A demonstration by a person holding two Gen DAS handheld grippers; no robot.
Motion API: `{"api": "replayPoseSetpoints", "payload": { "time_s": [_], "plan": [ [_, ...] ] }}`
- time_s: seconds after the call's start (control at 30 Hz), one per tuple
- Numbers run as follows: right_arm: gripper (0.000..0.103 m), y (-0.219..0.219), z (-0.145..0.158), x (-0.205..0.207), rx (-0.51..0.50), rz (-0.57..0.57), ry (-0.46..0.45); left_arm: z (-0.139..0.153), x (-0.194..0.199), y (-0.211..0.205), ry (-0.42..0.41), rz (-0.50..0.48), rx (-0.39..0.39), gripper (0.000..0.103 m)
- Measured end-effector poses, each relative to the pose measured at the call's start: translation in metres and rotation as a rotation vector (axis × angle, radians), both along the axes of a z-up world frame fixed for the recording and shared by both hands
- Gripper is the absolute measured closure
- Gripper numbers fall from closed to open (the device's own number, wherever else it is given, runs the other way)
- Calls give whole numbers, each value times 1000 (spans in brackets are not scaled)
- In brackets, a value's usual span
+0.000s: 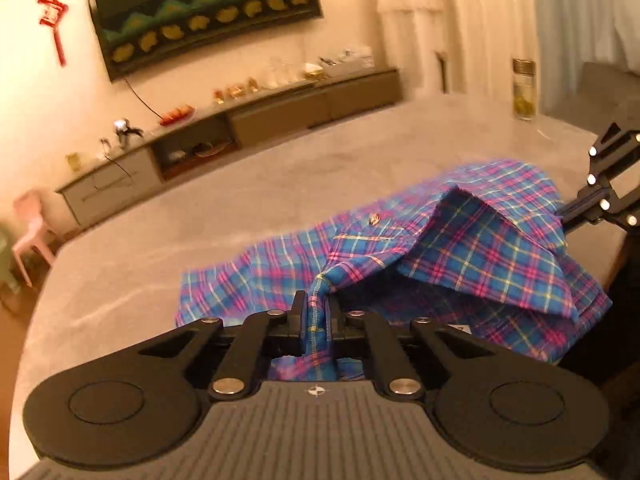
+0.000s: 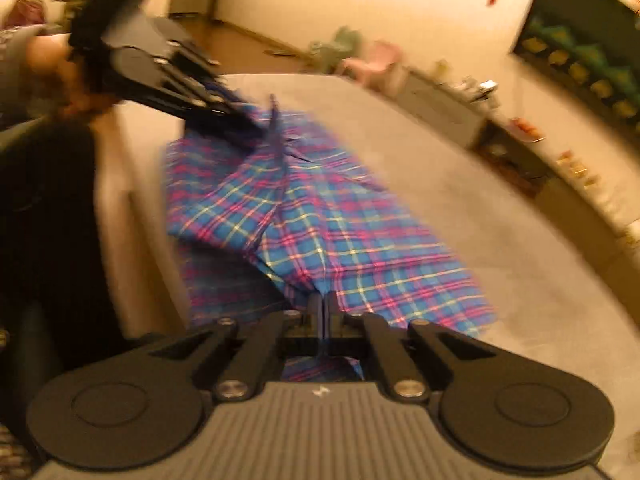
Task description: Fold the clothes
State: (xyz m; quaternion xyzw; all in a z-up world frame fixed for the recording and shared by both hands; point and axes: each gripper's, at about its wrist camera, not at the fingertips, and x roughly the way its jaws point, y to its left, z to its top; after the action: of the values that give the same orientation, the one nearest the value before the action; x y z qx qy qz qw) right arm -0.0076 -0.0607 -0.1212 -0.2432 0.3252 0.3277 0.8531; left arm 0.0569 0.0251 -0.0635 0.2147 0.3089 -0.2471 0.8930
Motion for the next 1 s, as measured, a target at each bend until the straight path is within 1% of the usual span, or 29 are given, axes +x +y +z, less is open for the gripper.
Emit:
{"api": "replayPoseSetpoints", "payload": {
  "time_s": [0.03, 0.1, 0.13, 0.17, 0.2, 0.23, 0.27, 0.3, 0.33, 0.37, 0.4, 0.43, 0.47, 0.5, 0.53, 0.57, 0.6, 0.63, 0.7, 0.73, 0.83, 0.9, 0.93, 0.97, 1.0],
  "plan": [
    [102, 2, -9, 0, -13, 7, 27, -11, -2, -2, 31, -36, 47, 95],
    [101, -1, -32, 6, -65, -7, 94, -37, -8, -12, 52, -81, 164, 94],
    [101, -3, -36, 9, -78, -21, 110, -46, -12, -16, 49, -92, 210, 93],
    [100, -5, -39, 11, -90, -34, 126, -47, -17, -17, 26, -95, 234, 91],
    [98, -8, -26, 4, -56, -30, 118, -42, -23, -15, 4, -99, 229, 91],
    [92, -10, -14, -2, -21, -24, 108, -33, -29, -13, -13, -106, 209, 86],
    [84, -13, 3, -8, 30, -8, 88, -24, -35, -10, -32, -111, 185, 81],
    [79, -15, 19, -15, 82, 9, 67, -16, -41, -9, -53, -127, 169, 71],
    [67, -12, 31, -22, 112, 39, 43, -9, -46, -10, -75, -150, 157, 64],
    [59, -5, 37, -25, 120, 79, 24, -7, -49, -14, -94, -179, 160, 63],
    [58, 3, 37, -26, 109, 118, 13, -9, -51, -21, -112, -214, 174, 63],
    [56, 18, 30, -21, 82, 157, 5, -15, -53, -26, -127, -242, 194, 63],
    [56, 32, 22, -18, 51, 176, -6, -24, -51, -31, -139, -266, 220, 63],
    [57, 40, 13, -7, 31, 169, -12, -33, -46, -39, -146, -285, 239, 63],
    [64, 49, 4, 4, 11, 161, -17, -41, -43, -48, -149, -302, 252, 63],
    [82, 50, -2, 15, 25, 127, 3, -48, -39, -53, -148, -310, 258, 64],
    [92, 46, -1, 26, 67, 87, 42, -52, -35, -57, -144, -314, 251, 68],
    [101, 39, -1, 35, 130, 45, 87, -56, -32, -58, -129, -317, 233, 80],
    [101, 22, -1, 49, 256, -49, 166, -60, -26, -54, -88, -312, 182, 94],
    [101, 12, -4, 55, 308, -104, 208, -60, -24, -51, -73, -301, 152, 97],
    [102, -10, -19, 68, 417, -239, 316, -51, -13, -34, -29, -227, 1, 101],
    [102, -20, -30, 71, 487, -304, 394, -43, -4, -15, 34, -150, -162, 102],
    [102, -20, -32, 68, 493, -309, 408, -41, 0, -6, 70, -112, -243, 102],
    [102, -19, -33, 64, 499, -314, 422, -41, 3, 1, 104, -82, -304, 102],
    [102, -15, -33, 63, 464, -314, 416, -42, 5, 6, 135, -54, -353, 102]
  ]
}}
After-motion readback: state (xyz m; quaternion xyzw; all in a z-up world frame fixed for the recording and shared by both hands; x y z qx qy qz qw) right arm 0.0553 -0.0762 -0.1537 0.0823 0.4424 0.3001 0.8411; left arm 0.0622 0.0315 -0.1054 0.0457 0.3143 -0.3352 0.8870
